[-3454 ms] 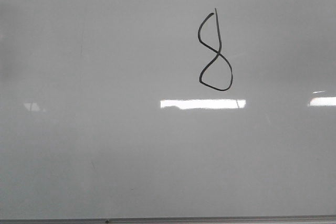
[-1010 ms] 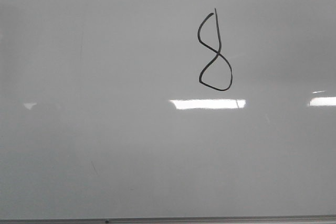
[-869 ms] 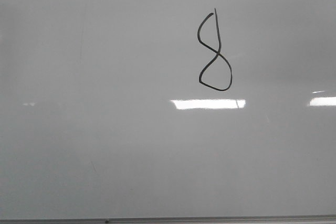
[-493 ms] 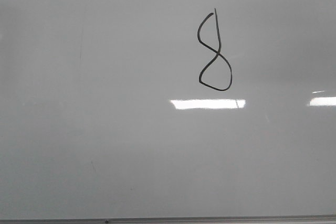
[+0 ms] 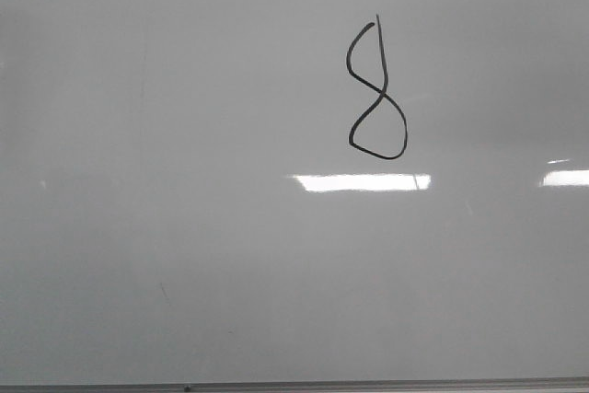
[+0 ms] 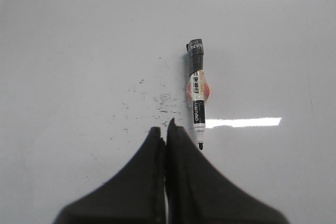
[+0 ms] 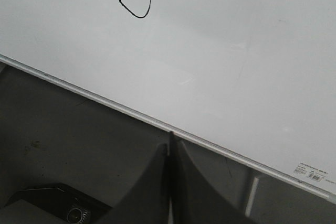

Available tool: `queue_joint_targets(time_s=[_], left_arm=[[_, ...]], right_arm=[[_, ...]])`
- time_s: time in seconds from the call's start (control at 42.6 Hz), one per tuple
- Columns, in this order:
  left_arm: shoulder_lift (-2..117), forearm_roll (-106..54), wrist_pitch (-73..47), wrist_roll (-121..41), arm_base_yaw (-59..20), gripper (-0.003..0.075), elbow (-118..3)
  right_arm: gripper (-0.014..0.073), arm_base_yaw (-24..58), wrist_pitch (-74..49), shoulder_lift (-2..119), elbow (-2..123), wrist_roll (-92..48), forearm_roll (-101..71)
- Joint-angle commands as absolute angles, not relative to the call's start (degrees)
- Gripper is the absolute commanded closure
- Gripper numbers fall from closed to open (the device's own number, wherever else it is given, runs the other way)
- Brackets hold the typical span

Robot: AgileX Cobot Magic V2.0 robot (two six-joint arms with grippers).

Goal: Write number 8 on whiteboard

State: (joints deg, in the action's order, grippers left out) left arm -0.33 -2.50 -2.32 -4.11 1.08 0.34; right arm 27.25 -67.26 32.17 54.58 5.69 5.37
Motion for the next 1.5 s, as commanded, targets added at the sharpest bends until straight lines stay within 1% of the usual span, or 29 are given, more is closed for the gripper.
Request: queue_joint_targets(time_s=[0.0,0.822,0.893,0.94,1.034,1.081,1.222,1.363,1.48], left_arm=[[-1.1,-3.1,2.9,-4.2,0.6,0.0741,1.2],[-1.1,-3.1,2.9,-4.2,0.6,0.0741,1.2],[-1.1,-3.1,2.9,-4.2,0.6,0.0741,1.2],[-1.1,-3.1,2.9,-4.2,0.6,0.0741,1.2],[-1.1,-3.1,2.9,-4.2,0.6,0.0741,1.2],[-1.1,-3.1,2.9,-4.2,0.6,0.0741,1.2],[-1.1,-3.1,2.9,-4.2,0.6,0.0741,1.2],[-1.1,-3.1,2.9,-4.2,0.6,0.0741,1.2],[-1.1,-3.1,2.9,-4.2,0.6,0.0741,1.2]], right_arm=[[0.0663,27.0,-64.0,32.5,56.1,5.2,6.3],[0.0663,26.6,-63.3,31.6,55.3,5.2,6.8],[0.0663,24.6,-59.3,29.9,52.5,5.2,7.5],[0.0663,22.2,-54.0,27.7,49.6,5.2,7.6],[0.0663,17.4,-42.5,23.0,41.5,5.2,7.6],[0.0663,15.0,-34.6,19.5,36.5,5.2,7.6],[0.0663,9.5,-21.0,11.3,22.4,5.2,7.3],[0.0663,5.0,-9.8,4.1,10.7,5.2,4.9],[0.0663,2.8,-3.8,-0.3,4.1,5.2,3.6]])
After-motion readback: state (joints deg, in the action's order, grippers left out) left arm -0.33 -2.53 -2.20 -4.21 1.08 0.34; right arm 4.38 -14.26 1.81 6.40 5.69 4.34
